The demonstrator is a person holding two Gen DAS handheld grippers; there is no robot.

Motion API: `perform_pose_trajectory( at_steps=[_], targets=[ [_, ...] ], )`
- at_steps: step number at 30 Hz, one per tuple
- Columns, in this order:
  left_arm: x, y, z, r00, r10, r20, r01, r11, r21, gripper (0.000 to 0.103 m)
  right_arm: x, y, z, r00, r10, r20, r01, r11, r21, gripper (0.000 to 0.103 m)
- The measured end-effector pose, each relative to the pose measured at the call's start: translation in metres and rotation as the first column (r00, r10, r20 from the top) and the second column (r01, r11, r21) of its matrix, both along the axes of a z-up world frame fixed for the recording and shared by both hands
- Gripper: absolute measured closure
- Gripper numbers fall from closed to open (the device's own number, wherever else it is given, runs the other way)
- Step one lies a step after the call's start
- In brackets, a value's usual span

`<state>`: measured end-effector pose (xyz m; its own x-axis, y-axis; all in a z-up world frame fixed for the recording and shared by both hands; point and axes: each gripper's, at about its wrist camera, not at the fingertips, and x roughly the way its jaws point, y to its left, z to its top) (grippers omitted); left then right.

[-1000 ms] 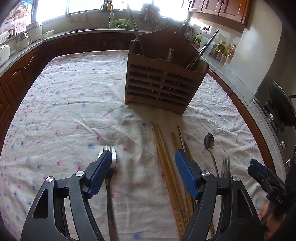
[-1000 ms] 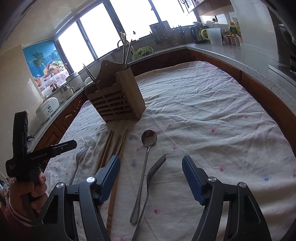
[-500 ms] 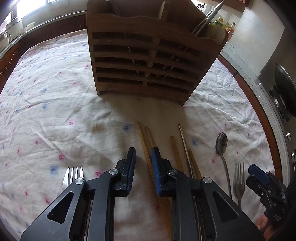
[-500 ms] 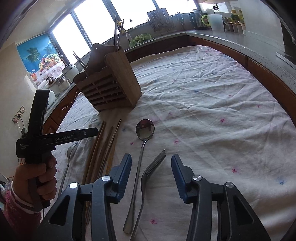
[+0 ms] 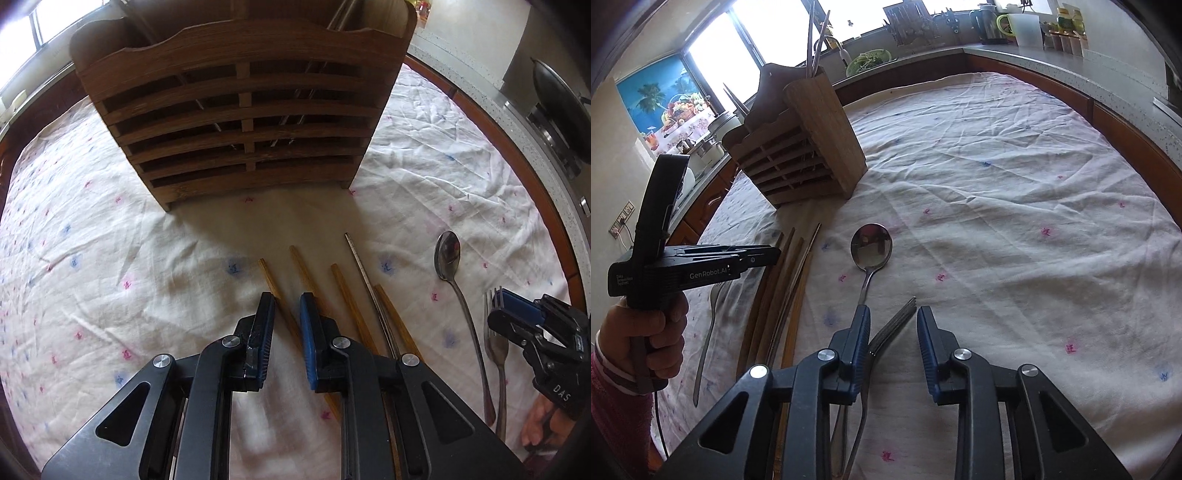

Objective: Organize utensils
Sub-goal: 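Close the left tool on a wooden chopstick while the right tool grasps the silver fork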

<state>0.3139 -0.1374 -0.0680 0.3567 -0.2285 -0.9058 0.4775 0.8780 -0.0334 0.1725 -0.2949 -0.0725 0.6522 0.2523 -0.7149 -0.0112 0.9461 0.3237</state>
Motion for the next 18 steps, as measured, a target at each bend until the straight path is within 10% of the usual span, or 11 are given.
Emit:
perform_pose_trajectory(
  at_steps=[18],
  targets=[
    [-0.031,0.011,0.011,0.999,-0.018,0.034,0.019,1.0,-0.024,0.099,-0.007,0.005,0.014,0.999,0.038,0.017,-0.038,0.999,0.02,0.093]
  ],
)
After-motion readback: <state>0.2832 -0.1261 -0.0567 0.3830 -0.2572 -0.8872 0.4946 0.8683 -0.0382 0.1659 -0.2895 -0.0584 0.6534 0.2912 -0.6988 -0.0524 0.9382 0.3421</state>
